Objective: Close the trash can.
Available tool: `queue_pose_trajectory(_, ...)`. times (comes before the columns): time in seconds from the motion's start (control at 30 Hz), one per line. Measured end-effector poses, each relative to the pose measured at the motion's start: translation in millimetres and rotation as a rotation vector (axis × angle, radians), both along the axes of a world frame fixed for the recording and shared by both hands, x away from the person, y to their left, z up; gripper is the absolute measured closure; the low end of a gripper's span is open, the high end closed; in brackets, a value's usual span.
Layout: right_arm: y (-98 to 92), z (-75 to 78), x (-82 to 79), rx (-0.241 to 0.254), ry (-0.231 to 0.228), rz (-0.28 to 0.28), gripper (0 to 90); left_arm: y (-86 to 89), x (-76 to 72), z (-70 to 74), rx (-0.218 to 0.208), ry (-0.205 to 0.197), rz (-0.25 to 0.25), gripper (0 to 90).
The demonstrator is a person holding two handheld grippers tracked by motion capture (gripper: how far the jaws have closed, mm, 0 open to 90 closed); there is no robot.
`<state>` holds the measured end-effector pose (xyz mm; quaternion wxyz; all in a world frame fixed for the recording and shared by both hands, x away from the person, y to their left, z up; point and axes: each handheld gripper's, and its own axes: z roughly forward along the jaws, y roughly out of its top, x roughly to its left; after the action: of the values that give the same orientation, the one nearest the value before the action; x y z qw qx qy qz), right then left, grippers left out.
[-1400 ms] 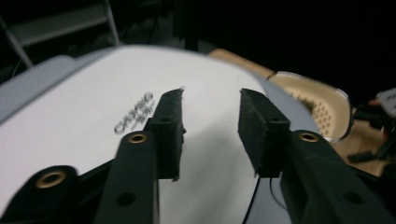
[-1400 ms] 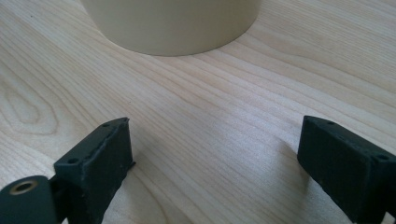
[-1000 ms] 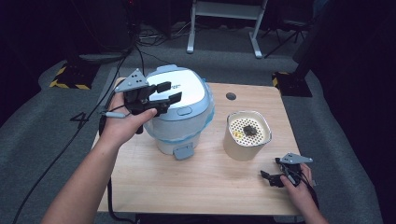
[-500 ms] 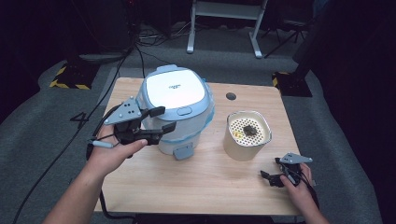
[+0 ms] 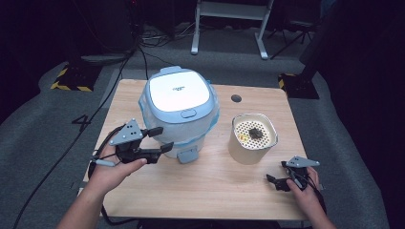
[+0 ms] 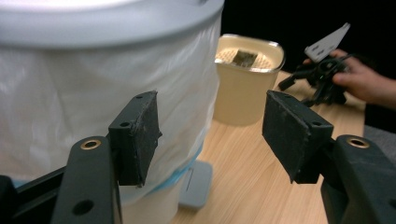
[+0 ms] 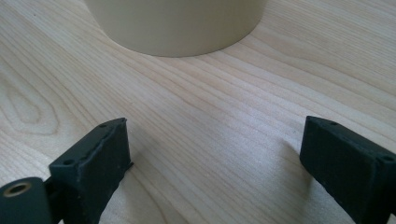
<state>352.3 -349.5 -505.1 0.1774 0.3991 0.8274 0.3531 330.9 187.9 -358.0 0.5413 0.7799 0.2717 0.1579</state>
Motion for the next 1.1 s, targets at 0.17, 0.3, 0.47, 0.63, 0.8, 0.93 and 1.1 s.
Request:
queue_pose_trajectory(0.17, 0.0, 0.0, 0.0, 0.000, 0.000, 0.000, 8.6, 1.7, 0.2, -20.0, 0.002, 0.021, 0.018, 36.9)
queue_pose_trajectory(0.3, 0.0, 0.0, 0.0, 0.000, 0.000, 0.000, 8.6, 3.5, -0.1, -34.2, 0.007, 0.043, 0.031, 37.1)
queue_pose_trajectory(0.47, 0.0, 0.0, 0.0, 0.000, 0.000, 0.001, 8.6, 3.6, -0.9, -50.8, 0.009, 0.068, 0.036, 37.1)
queue_pose_trajectory(0.63, 0.0, 0.0, 0.0, 0.000, 0.000, 0.000, 8.6, 4.4, -0.7, -69.3, 0.024, 0.104, 0.047, 37.0)
queue_pose_trajectory(0.8, 0.0, 0.0, 0.0, 0.000, 0.000, 0.001, 8.6, 6.2, -0.2, -85.8, 0.045, 0.133, 0.065, 37.0)
queue_pose_trajectory(0.93, 0.0, 0.0, 0.0, 0.000, 0.000, 0.000, 8.6, 8.4, 0.5, -98.4, 0.082, 0.149, 0.088, 36.8)
queue_pose_trajectory(1.1, 0.0, 0.0, 0.0, 0.000, 0.000, 0.000, 8.6, 11.2, 1.4, -113.9, 0.123, 0.174, 0.103, 36.4)
